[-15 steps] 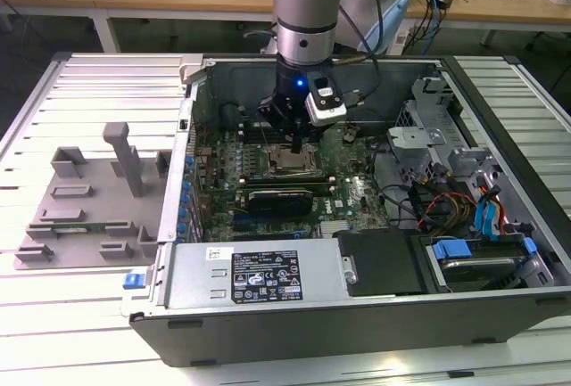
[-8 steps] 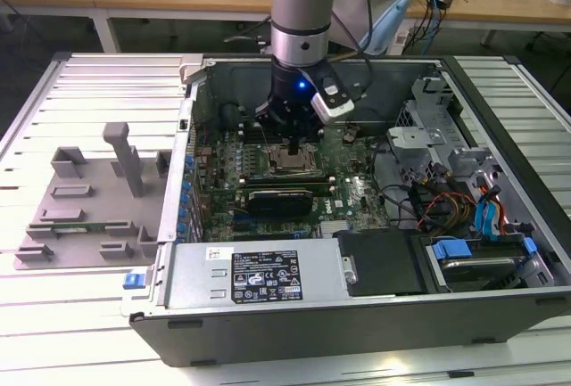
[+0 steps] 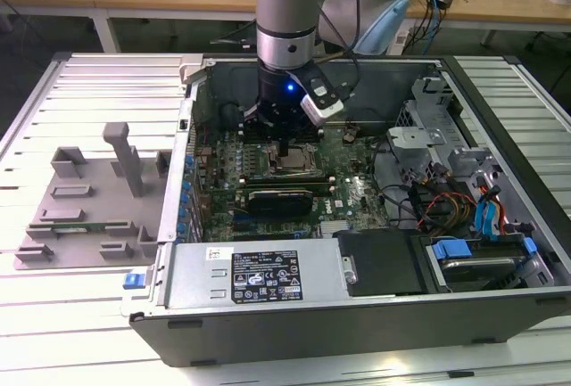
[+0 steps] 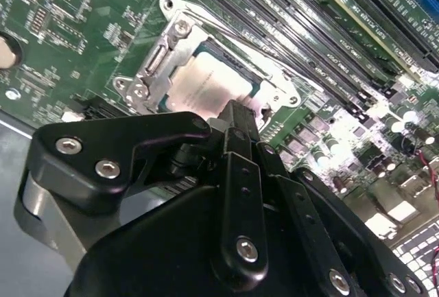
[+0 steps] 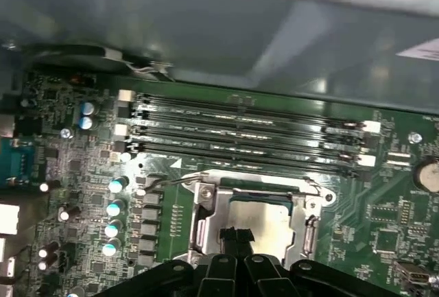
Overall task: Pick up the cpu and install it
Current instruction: 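Close the cpu cover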
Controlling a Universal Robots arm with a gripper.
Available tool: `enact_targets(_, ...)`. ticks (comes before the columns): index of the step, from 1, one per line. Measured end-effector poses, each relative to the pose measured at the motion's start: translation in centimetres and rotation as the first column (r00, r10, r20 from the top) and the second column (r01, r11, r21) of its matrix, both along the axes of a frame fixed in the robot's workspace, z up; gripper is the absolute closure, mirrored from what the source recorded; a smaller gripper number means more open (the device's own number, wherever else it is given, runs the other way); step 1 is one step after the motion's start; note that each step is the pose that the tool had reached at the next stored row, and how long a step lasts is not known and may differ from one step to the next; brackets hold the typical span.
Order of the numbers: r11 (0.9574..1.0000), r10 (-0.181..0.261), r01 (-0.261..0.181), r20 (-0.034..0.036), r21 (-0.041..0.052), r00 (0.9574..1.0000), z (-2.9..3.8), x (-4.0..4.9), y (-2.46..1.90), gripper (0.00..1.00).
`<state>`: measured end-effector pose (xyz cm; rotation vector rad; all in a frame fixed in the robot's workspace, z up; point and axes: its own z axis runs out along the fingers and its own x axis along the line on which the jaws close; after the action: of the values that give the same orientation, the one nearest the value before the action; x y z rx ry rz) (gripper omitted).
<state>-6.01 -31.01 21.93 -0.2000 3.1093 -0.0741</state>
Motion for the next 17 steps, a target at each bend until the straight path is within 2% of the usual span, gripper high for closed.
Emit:
enact_targets(2, 1.0000, 0.009, -0.009, 0.0001, 0.0002, 1.0000, -0.08, -0.34, -0.04, 0.89)
enact_targets(17, 1.0000, 0.009, -0.009, 0.0004, 0.0005, 1.0000, -0.19, -0.52, -0.04, 0.89)
